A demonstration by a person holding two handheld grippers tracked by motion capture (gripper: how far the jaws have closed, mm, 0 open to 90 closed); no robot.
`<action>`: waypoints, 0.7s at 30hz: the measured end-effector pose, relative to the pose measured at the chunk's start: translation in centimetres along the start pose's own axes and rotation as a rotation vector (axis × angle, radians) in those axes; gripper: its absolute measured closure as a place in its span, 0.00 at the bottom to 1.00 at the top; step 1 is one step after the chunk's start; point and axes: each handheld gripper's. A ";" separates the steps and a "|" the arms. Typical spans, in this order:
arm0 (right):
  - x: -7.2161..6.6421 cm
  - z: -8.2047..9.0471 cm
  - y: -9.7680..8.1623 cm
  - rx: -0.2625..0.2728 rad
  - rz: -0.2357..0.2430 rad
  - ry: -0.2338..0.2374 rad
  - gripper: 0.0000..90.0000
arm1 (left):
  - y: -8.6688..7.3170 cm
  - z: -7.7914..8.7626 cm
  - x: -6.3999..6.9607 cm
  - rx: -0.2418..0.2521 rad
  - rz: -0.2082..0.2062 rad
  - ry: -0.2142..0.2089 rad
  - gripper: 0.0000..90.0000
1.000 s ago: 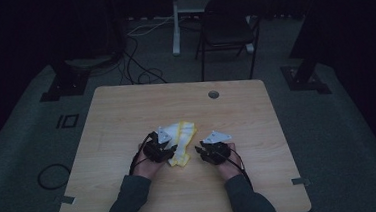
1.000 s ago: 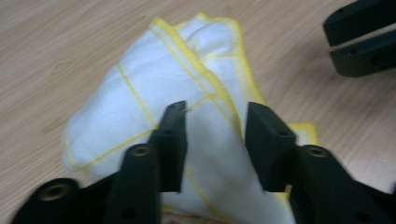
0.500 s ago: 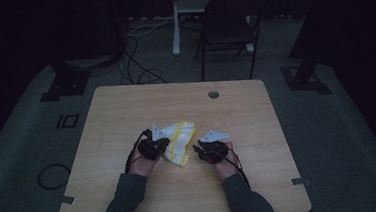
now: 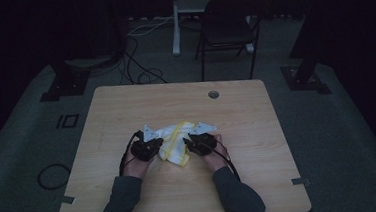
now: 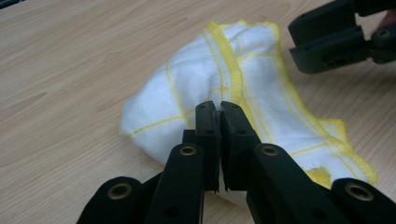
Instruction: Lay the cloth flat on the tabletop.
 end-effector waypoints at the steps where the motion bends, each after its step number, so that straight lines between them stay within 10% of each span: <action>1: 0.1 -0.1 0.2 0.003 0.001 -0.002 0.75 | 0.0 0.0 0.0 0.001 0.004 0.001 0.97; 21: 2.6 -2.9 2.2 -0.080 0.039 -0.013 0.67 | -0.3 0.4 -0.9 0.003 0.022 0.026 0.97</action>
Point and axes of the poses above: each handheld gripper's, and its own axes: z roughly backward along the jaws, y roughly out of its top, x roughly to its right, and after that the axes turned 13 degrees about y, right-handed
